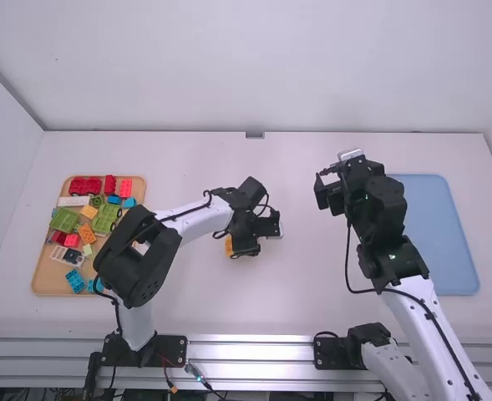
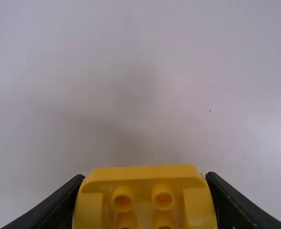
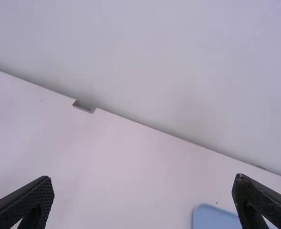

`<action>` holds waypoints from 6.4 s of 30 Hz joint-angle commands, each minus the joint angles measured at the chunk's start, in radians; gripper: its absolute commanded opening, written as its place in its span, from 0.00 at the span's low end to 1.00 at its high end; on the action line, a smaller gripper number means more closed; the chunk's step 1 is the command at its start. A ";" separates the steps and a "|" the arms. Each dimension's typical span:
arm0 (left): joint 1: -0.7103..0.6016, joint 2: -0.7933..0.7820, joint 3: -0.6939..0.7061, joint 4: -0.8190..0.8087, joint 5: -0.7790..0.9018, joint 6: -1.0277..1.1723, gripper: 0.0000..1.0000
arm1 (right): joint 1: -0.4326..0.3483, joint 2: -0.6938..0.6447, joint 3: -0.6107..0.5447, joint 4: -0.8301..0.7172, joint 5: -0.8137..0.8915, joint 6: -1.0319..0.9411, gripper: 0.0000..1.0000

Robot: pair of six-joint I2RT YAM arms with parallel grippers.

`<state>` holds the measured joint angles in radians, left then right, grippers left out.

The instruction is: Assemble lego blocks to make yellow taxi

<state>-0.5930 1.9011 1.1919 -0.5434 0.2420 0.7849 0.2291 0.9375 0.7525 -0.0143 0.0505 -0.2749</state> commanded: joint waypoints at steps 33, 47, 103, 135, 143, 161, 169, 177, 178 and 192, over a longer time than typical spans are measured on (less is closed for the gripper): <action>0.157 -0.067 0.399 -0.410 -0.327 -0.223 0.99 | -0.113 -0.061 -0.151 0.193 -0.156 0.066 0.99; 0.726 -0.066 0.370 -0.312 -0.516 -0.982 0.99 | -0.071 -0.061 -0.152 0.280 -0.156 0.049 0.99; 0.931 -0.050 -0.119 0.156 -0.293 -0.900 0.63 | -0.019 -0.061 -0.152 0.323 -0.159 0.039 0.99; 0.921 -0.050 -0.232 0.335 -0.278 -0.908 0.37 | -0.019 -0.061 -0.152 0.325 -0.159 0.039 0.99; 0.921 -0.051 -0.232 0.344 -0.285 -0.908 0.24 | -0.018 -0.061 -0.152 0.322 -0.221 0.047 0.99; 0.897 -0.397 -0.159 0.205 -0.161 -0.823 0.11 | 0.023 0.102 -0.152 0.460 -0.348 0.145 0.99; 0.763 -0.591 -0.261 0.310 0.320 -0.559 0.15 | -0.025 0.508 -0.085 0.868 -0.838 0.326 0.99; 0.635 -0.607 -0.407 0.599 0.692 -0.499 0.16 | -0.071 0.839 0.118 1.161 -1.341 0.567 0.99; 0.620 -0.607 -0.426 0.645 0.729 -0.500 0.15 | -0.067 0.867 0.139 1.196 -1.363 0.604 0.99; 0.534 -0.488 -0.508 1.074 0.988 -0.579 0.11 | 0.060 0.952 0.217 1.375 -1.449 0.748 0.89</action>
<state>-0.0628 1.3880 0.6960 0.4870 1.1038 0.2291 0.2733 1.8870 0.9417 1.3308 -1.3678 0.4244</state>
